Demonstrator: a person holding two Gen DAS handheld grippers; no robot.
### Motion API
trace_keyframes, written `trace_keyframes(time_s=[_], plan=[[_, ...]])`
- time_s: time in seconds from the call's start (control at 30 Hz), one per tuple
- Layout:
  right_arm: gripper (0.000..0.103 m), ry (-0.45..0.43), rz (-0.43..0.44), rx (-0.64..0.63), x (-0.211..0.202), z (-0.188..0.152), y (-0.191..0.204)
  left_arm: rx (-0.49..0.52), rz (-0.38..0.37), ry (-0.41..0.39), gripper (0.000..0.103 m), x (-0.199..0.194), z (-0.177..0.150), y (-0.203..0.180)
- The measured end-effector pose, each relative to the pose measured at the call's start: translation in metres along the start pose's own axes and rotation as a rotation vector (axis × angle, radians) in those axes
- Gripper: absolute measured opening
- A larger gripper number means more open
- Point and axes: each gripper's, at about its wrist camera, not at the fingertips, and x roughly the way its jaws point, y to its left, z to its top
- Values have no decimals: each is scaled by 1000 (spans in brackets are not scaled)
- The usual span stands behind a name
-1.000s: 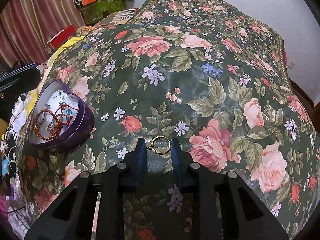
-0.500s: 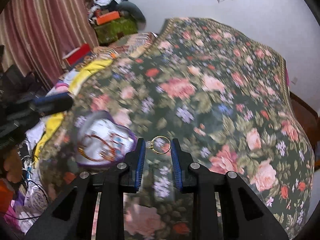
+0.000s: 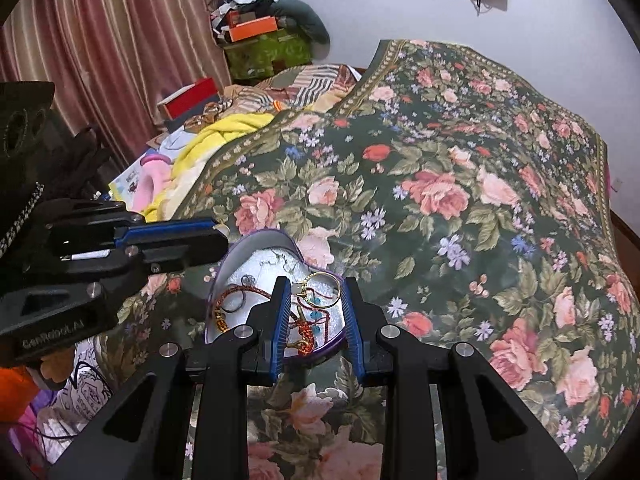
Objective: Organize jewelry
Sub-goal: 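Lower both gold rings into the tin and open both grippers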
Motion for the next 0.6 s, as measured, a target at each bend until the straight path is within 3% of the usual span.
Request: trace_keyframes(time_s=[0.23,0.6], plan=[[23,24,11,-10,1,-10,4,-1,-47,57,5,15,-15,-8],[24,22,19,1,6,-10,-1,-2,-34,83,5,22,-19,-8]])
